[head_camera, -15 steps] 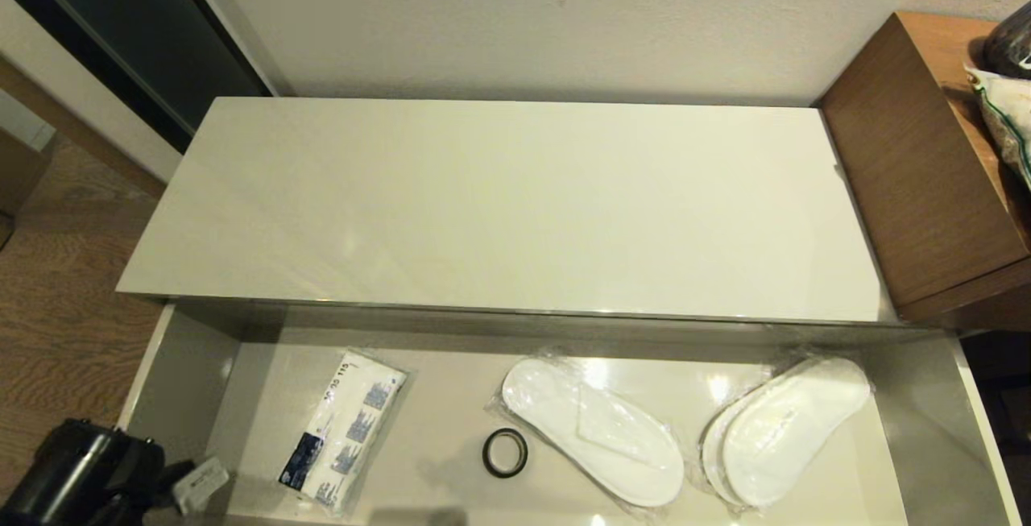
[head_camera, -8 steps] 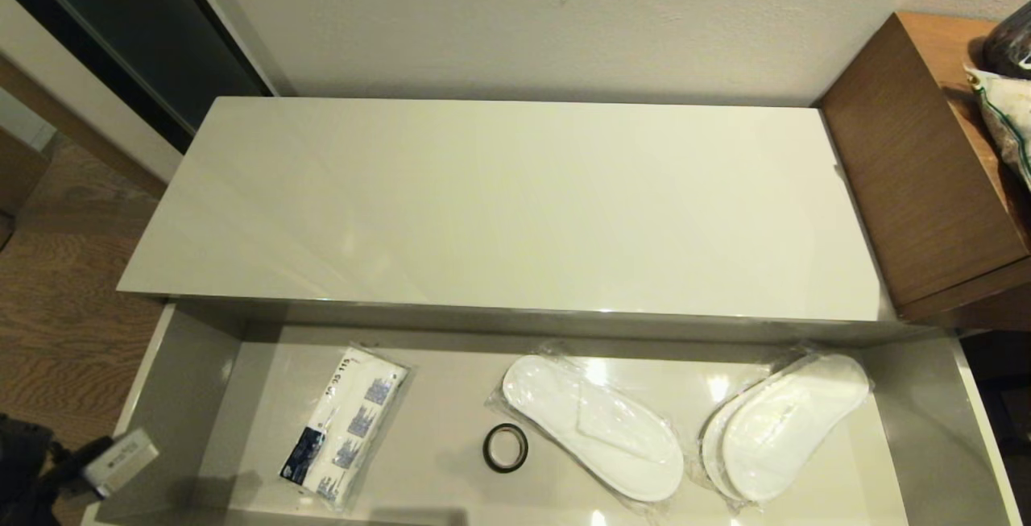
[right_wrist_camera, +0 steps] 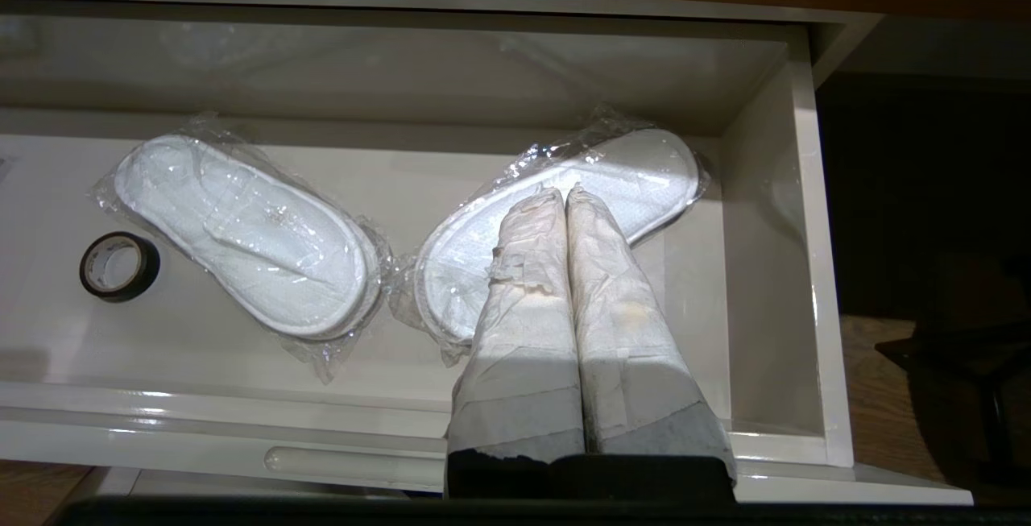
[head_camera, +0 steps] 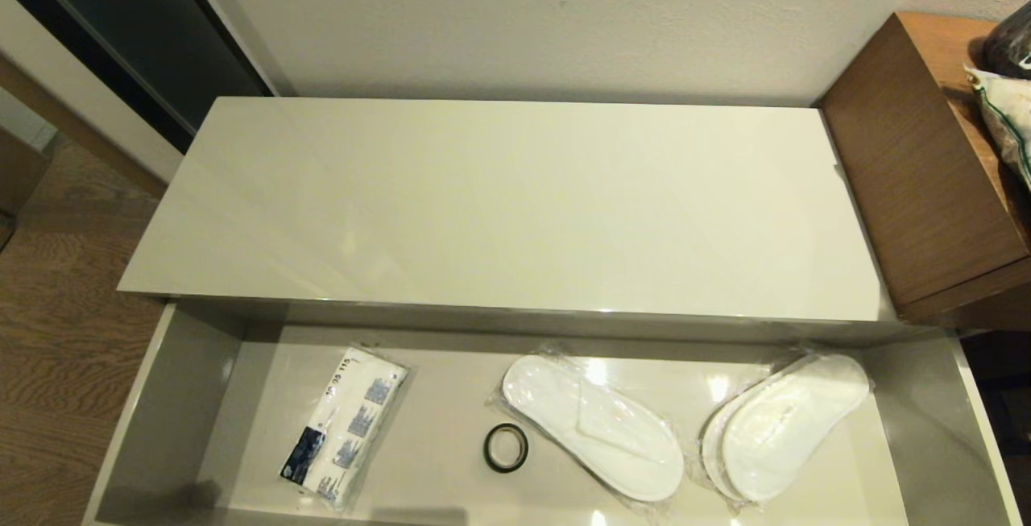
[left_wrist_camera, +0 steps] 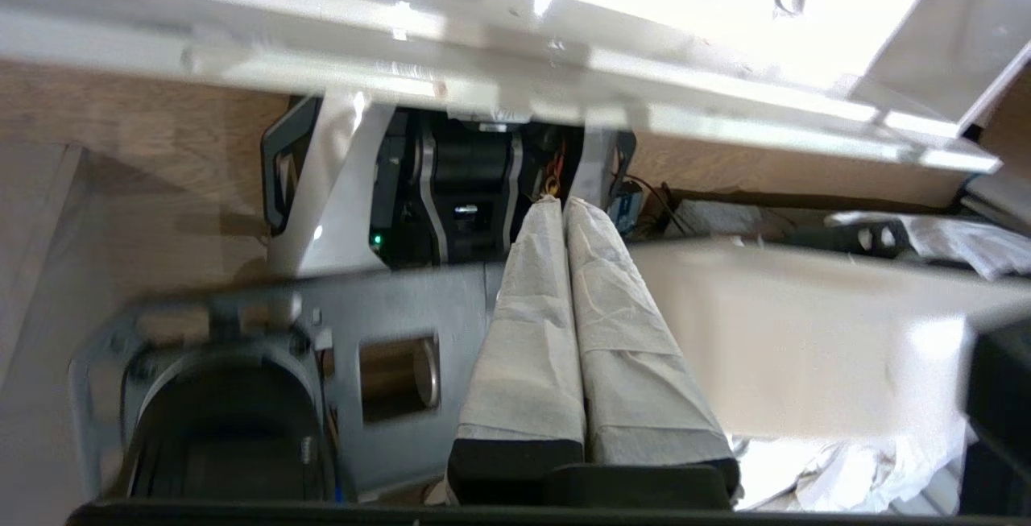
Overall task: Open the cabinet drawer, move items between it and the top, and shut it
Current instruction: Take out the tissue from the drawer
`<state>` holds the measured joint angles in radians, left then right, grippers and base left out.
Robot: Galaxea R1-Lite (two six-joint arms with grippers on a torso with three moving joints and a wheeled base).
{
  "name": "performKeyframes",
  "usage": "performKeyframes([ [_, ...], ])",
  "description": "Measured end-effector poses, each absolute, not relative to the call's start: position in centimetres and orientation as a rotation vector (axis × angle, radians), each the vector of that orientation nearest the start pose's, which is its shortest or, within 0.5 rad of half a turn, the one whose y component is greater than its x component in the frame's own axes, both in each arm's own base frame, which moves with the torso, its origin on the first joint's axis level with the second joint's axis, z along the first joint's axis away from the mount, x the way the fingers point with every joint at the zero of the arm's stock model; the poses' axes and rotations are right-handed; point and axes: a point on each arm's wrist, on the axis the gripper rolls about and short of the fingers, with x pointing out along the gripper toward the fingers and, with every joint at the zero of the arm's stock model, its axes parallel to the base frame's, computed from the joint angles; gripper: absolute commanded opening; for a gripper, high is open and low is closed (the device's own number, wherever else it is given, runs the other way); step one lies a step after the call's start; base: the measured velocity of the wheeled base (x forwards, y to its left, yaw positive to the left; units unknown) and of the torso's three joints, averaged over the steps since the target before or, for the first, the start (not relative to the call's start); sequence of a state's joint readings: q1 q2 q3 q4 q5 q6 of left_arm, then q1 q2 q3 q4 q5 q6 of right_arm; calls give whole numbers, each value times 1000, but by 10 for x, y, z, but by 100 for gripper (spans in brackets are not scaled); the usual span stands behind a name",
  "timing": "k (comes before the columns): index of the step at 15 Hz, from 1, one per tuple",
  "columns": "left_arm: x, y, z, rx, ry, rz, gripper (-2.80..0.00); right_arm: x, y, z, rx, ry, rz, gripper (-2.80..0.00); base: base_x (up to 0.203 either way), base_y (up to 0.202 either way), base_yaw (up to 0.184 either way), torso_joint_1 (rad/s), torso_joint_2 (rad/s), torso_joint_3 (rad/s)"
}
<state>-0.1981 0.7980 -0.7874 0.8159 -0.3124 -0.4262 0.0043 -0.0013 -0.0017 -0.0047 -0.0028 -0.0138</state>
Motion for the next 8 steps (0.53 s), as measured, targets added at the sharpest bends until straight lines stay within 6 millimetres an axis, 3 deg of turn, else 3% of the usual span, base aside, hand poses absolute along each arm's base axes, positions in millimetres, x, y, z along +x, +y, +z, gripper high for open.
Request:
performKeyframes([
  [2,25,-12,219,-432,918,-299,-280,-23,0,76,-14,-8,1,-280,0,0,0,0,0,0],
  [4,32,-13,221,-393,921,-312,-280,-23,0,76,-14,-8,1,-280,0,0,0,0,0,0],
  [6,49,-17,219,-316,938,-345,-280,-23,0,76,-13,-8,1,-280,0,0,0,0,0,0],
  [8,80,-23,215,-256,978,-380,-280,-23,0,76,-14,-8,1,-280,0,0,0,0,0,0],
])
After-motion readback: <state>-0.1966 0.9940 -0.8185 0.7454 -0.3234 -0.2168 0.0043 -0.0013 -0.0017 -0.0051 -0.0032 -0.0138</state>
